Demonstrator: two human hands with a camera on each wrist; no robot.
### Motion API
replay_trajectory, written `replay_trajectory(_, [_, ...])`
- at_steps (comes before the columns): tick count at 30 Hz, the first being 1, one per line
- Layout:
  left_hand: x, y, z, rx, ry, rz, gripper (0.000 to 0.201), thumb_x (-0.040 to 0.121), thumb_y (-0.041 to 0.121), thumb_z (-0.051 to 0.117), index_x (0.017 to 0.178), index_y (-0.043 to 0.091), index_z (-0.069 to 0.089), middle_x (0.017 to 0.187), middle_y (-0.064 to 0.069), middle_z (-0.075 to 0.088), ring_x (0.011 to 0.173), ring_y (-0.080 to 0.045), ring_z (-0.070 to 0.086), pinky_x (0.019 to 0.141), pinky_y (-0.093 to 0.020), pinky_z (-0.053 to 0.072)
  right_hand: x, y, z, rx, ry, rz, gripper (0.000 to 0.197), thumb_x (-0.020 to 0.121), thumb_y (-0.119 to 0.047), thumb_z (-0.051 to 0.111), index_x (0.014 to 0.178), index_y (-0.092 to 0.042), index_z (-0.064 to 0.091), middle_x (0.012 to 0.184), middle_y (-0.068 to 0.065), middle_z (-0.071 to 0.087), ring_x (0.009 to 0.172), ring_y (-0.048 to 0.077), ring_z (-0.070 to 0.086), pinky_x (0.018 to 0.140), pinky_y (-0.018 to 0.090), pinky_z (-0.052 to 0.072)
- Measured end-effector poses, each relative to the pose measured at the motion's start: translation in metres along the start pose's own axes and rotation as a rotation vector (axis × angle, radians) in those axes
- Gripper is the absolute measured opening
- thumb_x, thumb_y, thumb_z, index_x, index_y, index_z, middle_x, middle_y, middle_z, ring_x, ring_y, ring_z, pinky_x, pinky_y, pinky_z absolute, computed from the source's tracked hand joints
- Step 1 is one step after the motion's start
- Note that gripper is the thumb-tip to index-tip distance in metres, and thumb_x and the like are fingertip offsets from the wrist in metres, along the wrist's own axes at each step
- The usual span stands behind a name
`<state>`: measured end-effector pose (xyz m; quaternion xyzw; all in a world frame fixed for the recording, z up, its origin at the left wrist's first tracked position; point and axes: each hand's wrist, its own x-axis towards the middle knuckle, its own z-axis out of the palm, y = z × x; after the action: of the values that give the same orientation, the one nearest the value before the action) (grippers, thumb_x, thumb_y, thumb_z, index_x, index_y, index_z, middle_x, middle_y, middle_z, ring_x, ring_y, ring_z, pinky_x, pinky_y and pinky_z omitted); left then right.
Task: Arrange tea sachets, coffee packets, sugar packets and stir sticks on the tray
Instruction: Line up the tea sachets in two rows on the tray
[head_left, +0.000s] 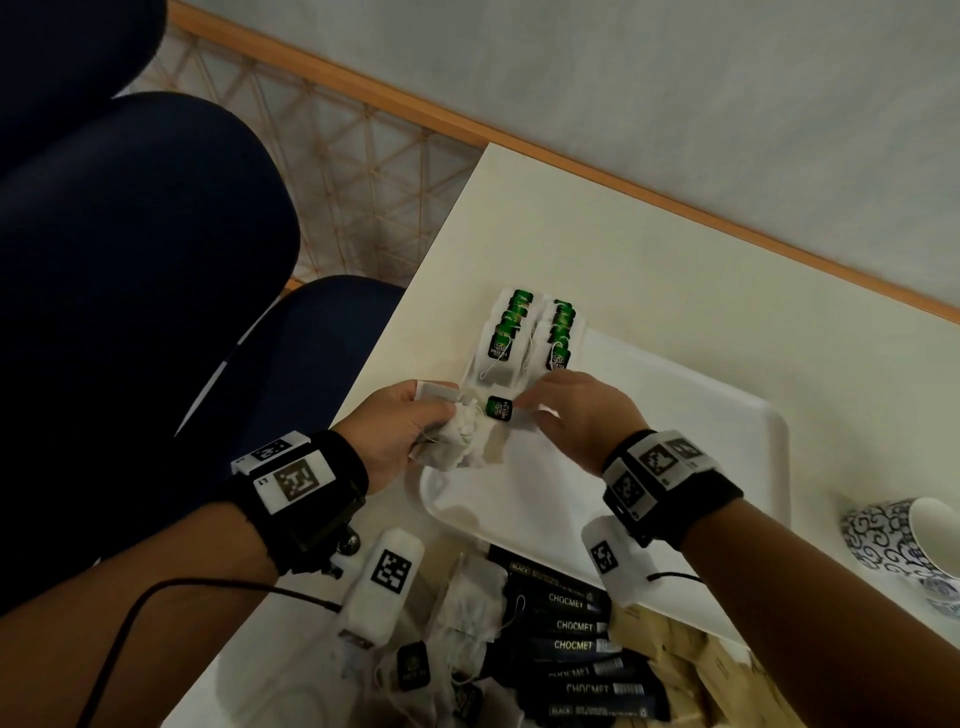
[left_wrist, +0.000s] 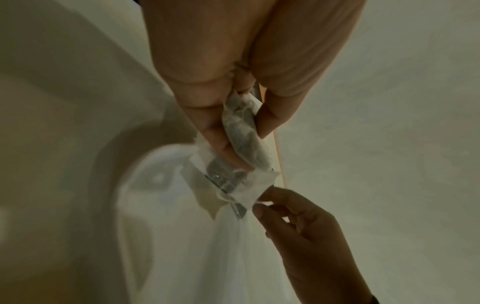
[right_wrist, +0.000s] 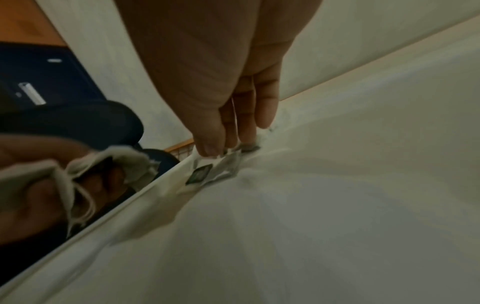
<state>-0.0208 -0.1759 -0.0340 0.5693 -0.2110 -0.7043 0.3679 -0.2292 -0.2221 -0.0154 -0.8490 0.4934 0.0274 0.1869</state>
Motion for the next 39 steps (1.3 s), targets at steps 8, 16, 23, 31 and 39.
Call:
replay_trajectory(8, [0.001, 0.002, 0.003, 0.024, -0.016, 0.029, 0.022, 0.091, 0.001, 0.053, 0.108, 0.010, 0.063, 0.097, -0.010, 0.066, 0.078, -0.017, 0.063, 0.057, -0.025, 0.054, 0.031, -0.029, -0.001, -0.395, -0.233, -0.273, 0.048, 0.092, -0.003, 0.044, 0.136, -0.021, 0.042, 0.135, 0.000, 0.045, 0.109, 0.024, 0.056, 0.068, 0.031, 0.044])
replay_trajectory(16, [-0.001, -0.001, 0.004, 0.017, -0.031, 0.024, 0.020, 0.092, 0.001, 0.051, 0.105, 0.011, 0.063, 0.098, -0.010, 0.067, 0.079, -0.017, 0.065, 0.056, -0.024, 0.054, 0.026, -0.017, -0.013, -0.259, -0.170, -0.114, 0.028, 0.096, -0.021, 0.045, 0.112, -0.032, 0.065, 0.124, -0.008, 0.053, 0.107, 0.017, 0.057, 0.073, 0.028, 0.043])
replay_trajectory(23, [-0.001, -0.001, 0.007, 0.000, -0.017, 0.017, 0.019, 0.093, 0.001, 0.052, 0.104, 0.011, 0.063, 0.100, -0.009, 0.066, 0.083, -0.018, 0.063, 0.055, -0.023, 0.054, 0.004, 0.010, -0.028, 0.095, 0.067, 0.152, 0.008, 0.088, -0.035, 0.060, 0.086, -0.039, 0.067, 0.089, -0.022, 0.058, 0.082, 0.002, 0.050, 0.064, 0.020, 0.034])
replay_trajectory(31, [-0.002, 0.001, 0.012, -0.008, -0.047, 0.019, 0.017, 0.094, 0.003, 0.051, 0.103, 0.011, 0.064, 0.097, -0.008, 0.067, 0.081, -0.017, 0.065, 0.055, -0.025, 0.055, 0.013, 0.013, -0.031, 0.264, 0.064, 0.175, 0.010, 0.085, -0.032, 0.065, 0.088, -0.038, 0.072, 0.074, -0.023, 0.061, 0.071, -0.008, 0.051, 0.064, 0.014, 0.037])
replay_trajectory(39, [-0.001, 0.007, 0.009, -0.026, -0.085, 0.016, 0.025, 0.098, 0.009, 0.040, 0.101, 0.011, 0.065, 0.099, -0.007, 0.061, 0.080, -0.017, 0.060, 0.054, -0.024, 0.051, 0.039, 0.020, -0.033, 0.159, -0.011, 0.241, 0.017, 0.088, -0.029, 0.061, 0.100, -0.032, 0.073, 0.092, -0.012, 0.067, 0.086, 0.008, 0.056, 0.072, 0.023, 0.041])
